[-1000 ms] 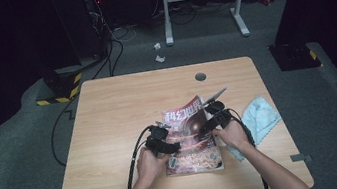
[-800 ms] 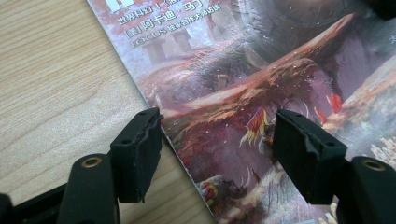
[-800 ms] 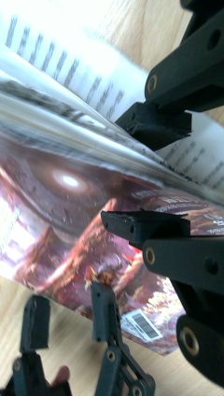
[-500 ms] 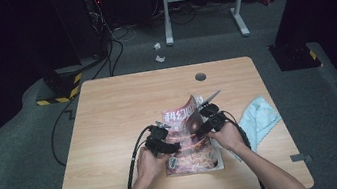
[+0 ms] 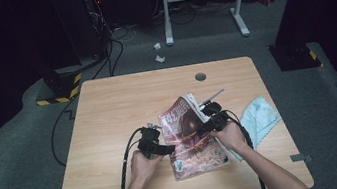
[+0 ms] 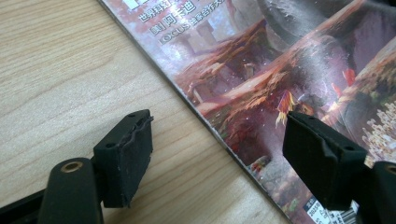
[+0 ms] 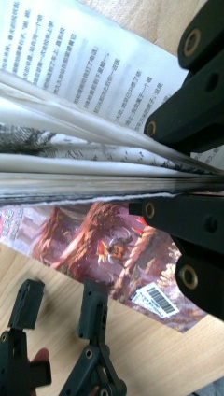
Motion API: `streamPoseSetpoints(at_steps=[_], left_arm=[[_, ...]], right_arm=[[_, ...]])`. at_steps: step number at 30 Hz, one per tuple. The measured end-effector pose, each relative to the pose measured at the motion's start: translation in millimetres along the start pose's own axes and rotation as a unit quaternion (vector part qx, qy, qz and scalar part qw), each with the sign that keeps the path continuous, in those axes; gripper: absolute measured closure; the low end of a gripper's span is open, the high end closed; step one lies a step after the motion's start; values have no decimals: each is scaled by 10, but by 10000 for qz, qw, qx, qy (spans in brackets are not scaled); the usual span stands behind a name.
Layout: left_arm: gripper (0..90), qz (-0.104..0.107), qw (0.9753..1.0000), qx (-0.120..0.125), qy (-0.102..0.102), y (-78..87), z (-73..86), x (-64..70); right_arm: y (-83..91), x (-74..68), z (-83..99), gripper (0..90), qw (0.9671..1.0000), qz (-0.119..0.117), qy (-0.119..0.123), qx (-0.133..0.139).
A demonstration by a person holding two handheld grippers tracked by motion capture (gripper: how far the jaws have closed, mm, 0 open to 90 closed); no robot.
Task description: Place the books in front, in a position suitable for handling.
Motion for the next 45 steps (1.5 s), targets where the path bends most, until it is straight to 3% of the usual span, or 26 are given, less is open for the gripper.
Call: streamPoseSetpoints(at_steps=[3,10,19,30,36,45], left_arm=[[223,83,9999,42,125,7,4,-15],[167,350,9992,55,183,1,8,-14],[146,450,9986,106,265,-27,1,10],[143,600,9975,233,273,-64,-3,64],[144,667,9967,272,383,-78,-6,65],[315,604,9963,264,542,-28,-7,-34]], right_arm=[[29,-32,-27,866,10000,-25,75,50],[98,-107,-88,867,9996,-204,111,151],[162,-128,-108,867,9988,-333,227,260],[231,-268,-178,867,9970,-566,415,333],[259,-294,-178,867,9958,-674,475,390],[190,-280,-182,867,9963,-638,464,332]])
Point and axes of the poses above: each handheld gripper's, and its own axes: y roughly backward along the jaws, z roughly out of its underside, x roughly to its right, the point moved 3 cm from there along -y, roughly forward along the jaws, and after that the axes turned 14 degrees about x, right-handed, at the moved point
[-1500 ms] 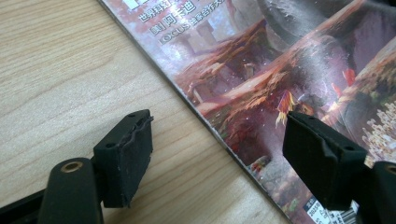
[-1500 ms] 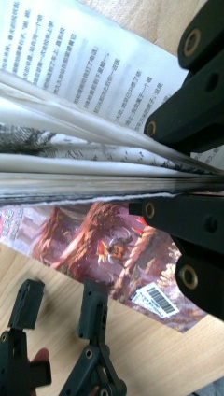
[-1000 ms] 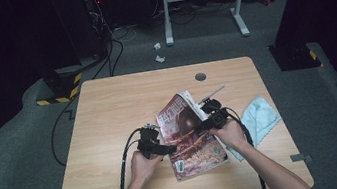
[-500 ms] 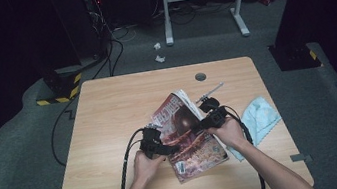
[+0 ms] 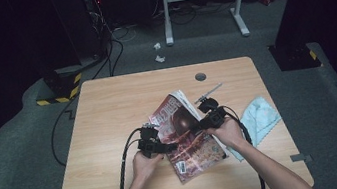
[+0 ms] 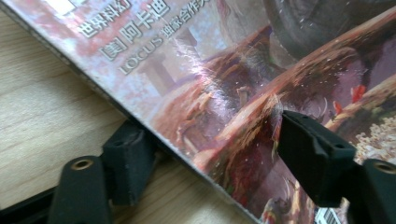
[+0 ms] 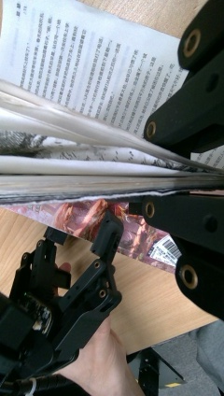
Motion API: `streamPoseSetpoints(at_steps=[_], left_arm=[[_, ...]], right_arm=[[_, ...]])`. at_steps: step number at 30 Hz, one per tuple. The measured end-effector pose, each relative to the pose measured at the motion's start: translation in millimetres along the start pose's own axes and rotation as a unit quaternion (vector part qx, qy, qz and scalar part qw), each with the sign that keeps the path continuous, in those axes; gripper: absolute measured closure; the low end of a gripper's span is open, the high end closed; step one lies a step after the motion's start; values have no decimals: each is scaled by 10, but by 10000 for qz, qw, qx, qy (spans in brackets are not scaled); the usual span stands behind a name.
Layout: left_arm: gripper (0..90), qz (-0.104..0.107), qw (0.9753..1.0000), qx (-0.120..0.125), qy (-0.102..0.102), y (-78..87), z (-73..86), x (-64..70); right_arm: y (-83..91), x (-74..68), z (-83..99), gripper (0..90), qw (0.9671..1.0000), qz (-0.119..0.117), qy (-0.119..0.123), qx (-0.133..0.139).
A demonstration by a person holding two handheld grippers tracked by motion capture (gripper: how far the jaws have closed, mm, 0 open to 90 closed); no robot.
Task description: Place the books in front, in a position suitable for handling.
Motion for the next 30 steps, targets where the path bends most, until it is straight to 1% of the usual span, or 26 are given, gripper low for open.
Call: streamPoseSetpoints(at_steps=[2,4,7,8,9,12,13,14,15,16,17,18,19,21,23,25,27,28,29,30], left_arm=[[340,-14,10000,-4,45,9,0,-9],[358,-10,10000,-26,36,19,0,-25],[407,62,9999,11,142,39,-6,-63],[434,102,9998,35,169,55,-10,-75],[462,108,9997,98,181,67,-17,-79],[560,115,9995,169,226,105,-39,-86],[591,135,9994,184,274,115,-46,-89],[611,111,9993,183,290,121,-50,-87],[622,101,9995,162,261,128,-51,-83],[630,78,9994,167,278,131,-51,-71],[639,54,9996,141,257,134,-50,-66],[646,44,9996,115,235,136,-50,-68],[651,25,9997,84,238,136,-49,-71],[657,10,9995,30,301,135,-43,-87],[659,2,9995,21,310,143,-46,-94],[662,-14,9995,20,310,155,-52,-90],[665,-14,9995,-2,310,165,-54,-99],[666,-11,9994,-16,346,169,-54,-103],[667,-11,9994,-20,360,172,-54,-110],[667,-3,9994,-32,355,177,-57,-117]], right_arm=[[-20,4,4,867,10000,23,-27,-28],[-48,11,6,867,10000,45,-5,-38],[-86,31,17,866,9999,124,-35,-59],[-100,45,27,865,9998,184,-71,-73],[-117,67,34,865,9997,236,-68,-87],[-167,113,58,863,9989,415,-107,-163],[-185,123,65,862,9986,483,-81,-179],[-203,128,73,860,9983,546,-86,-174],[-219,144,79,852,9981,591,-13,-159],[-234,148,86,837,9979,639,-35,-131],[-248,157,90,815,9975,700,-48,-80],[-260,160,92,787,9969,774,-68,-86],[-275,169,93,755,9962,865,10,-92],[-298,180,108,706,9936,1093,163,-213],[-316,203,142,648,9911,1257,250,-369],[-314,255,182,604,9889,1374,302,-477],[-297,325,228,560,9881,1438,190,-507],[-273,366,248,543,9872,1493,182,-534],[-249,412,264,530,9873,1498,174,-489],[-210,450,276,523,9878,1498,77,-426]])
Point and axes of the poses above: each handheld gripper's, and its own axes: y roughly backward along the jaws, z roughly out of its underside, x roughly to its right, the point moved 3 cm from there along -y, roughly forward along the jaws, and after that the axes turned 14 degrees about x, right-handed, at the moved point
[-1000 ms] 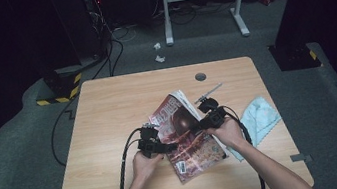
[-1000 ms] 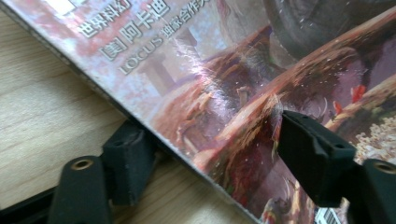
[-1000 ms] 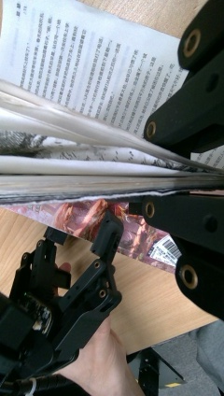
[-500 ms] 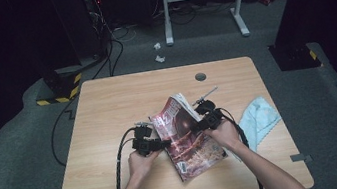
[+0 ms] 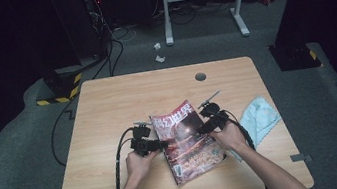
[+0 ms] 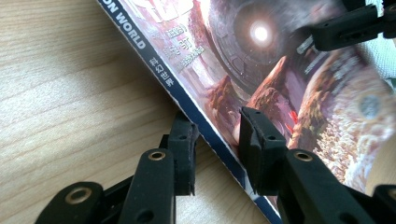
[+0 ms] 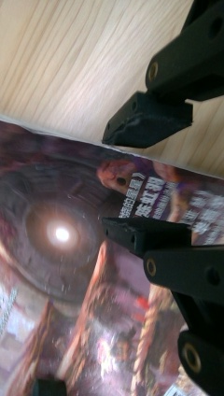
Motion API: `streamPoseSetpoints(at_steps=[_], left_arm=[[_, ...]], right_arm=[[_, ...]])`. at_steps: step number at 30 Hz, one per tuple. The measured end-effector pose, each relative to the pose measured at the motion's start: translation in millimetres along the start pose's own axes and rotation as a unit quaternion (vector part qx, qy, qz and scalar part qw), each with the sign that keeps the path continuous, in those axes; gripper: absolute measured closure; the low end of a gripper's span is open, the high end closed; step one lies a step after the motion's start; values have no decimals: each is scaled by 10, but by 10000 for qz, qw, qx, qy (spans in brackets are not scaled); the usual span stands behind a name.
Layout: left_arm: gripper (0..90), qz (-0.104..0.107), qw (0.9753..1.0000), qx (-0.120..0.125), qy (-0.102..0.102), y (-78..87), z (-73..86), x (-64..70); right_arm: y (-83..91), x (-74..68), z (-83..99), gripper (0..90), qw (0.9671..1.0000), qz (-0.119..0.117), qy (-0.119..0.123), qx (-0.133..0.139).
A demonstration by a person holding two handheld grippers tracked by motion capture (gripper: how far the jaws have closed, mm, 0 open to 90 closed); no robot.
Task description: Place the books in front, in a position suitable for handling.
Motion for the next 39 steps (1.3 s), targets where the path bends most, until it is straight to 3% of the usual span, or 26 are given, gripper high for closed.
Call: streamPoseSetpoints(at_steps=[3,7,9,15,17,20,25,33,37,39], left_arm=[[669,-19,10000,12,50,-5,-5,2],[664,-47,10000,-15,80,-14,-3,-2],[662,-52,10000,-14,76,-14,-4,-2],[639,-94,10000,2,25,-8,-6,7],[606,-139,9999,-34,5,-12,0,7],[582,-134,9999,-43,14,-18,3,5],[561,-3,9999,50,130,-34,-15,23],[532,-87,9998,122,151,-15,-29,13],[511,-138,9998,136,47,-23,-28,37],[506,-217,9997,25,-107,-45,-47,71]], right_arm=[[86,144,29,537,9998,115,-143,120],[118,251,75,716,9991,408,-44,-45],[87,273,103,779,9989,419,38,-194],[-59,149,127,891,9982,268,177,-515],[-91,111,123,896,9976,354,290,-528],[-86,109,129,896,9980,293,143,-546],[-83,82,146,897,9982,260,151,-526],[-91,-2,164,897,9986,146,4,-503],[-95,-32,171,897,9988,129,13,-476],[-98,-38,169,898,9988,124,-8,-473]])
Point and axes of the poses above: each handheld gripper's, and its own axes: y roughly backward along the jaws, z roughly out of its underside, x roughly to its right, the point moved 3 cm from there along -y, roughly forward along the jaws, and after that the axes turned 14 degrees about x, right-handed, at the moved point
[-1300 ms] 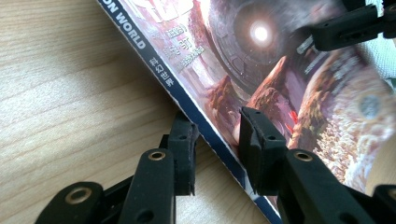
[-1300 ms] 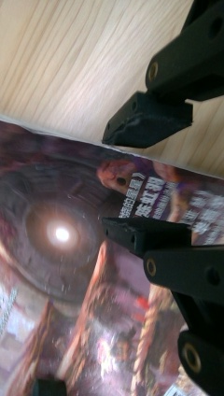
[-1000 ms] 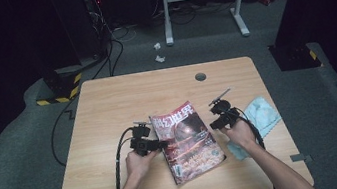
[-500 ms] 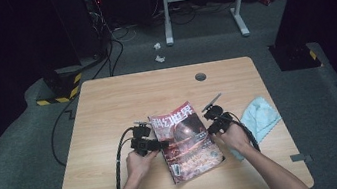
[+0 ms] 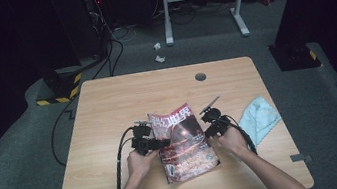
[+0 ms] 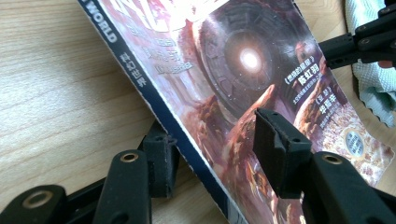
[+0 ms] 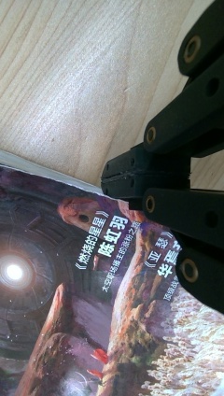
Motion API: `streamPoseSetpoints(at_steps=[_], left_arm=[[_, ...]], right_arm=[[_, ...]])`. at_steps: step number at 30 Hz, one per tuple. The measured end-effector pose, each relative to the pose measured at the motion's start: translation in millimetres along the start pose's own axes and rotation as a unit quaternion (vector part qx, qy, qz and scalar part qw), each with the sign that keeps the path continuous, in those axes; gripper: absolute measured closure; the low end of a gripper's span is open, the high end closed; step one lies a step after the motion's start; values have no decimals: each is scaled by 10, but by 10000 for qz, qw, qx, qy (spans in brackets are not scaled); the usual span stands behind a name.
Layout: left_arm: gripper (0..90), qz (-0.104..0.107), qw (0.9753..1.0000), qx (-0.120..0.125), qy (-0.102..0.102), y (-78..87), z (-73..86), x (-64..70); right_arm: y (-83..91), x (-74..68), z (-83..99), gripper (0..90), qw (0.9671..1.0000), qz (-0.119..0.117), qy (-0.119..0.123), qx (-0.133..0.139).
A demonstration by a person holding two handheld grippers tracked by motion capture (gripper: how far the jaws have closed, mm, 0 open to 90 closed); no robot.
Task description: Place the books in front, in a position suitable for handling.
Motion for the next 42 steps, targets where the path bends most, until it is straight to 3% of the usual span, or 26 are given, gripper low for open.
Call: streamPoseSetpoints(at_steps=[3,7,12,15,20,24,31,35,37,42], left_arm=[[506,-64,9998,-77,-168,-39,-48,66],[506,-165,9994,-170,-238,-87,-64,86],[497,-103,9993,-218,-281,-117,-52,114],[477,-124,9983,-323,-466,-165,-33,166],[448,115,9974,-560,-428,-222,27,206],[427,135,9972,-613,-418,-198,62,218],[427,45,9957,-716,-593,-180,77,246],[517,-158,9953,-807,-519,-167,69,240],[562,-164,9956,-850,-361,-160,59,220],[631,-126,9964,-813,-215,-119,26,178]], right_arm=[[-6,-9,4,898,10000,-26,0,44],[-6,-36,17,898,10000,-69,-11,61],[-8,-38,27,898,9999,-81,-36,139],[-9,-47,42,898,9996,-131,-144,198],[-7,-62,39,898,9998,-70,-84,161],[-14,-84,34,897,9998,-97,-70,166],[-20,-101,26,897,9998,-95,-9,161],[-20,-96,31,896,9997,-101,59,196],[-22,-97,34,896,9997,-103,86,224],[-21,-99,46,879,9992,-140,179,316]])
Point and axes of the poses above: each handheld gripper's, and its own axes: y roughly backward along the jaws, z roughly out of its underside, x roughly to its right, the point moved 3 cm from there along -y, roughly forward along the jaws, and after that the axes turned 14 degrees about x, right-handed, at the moved point
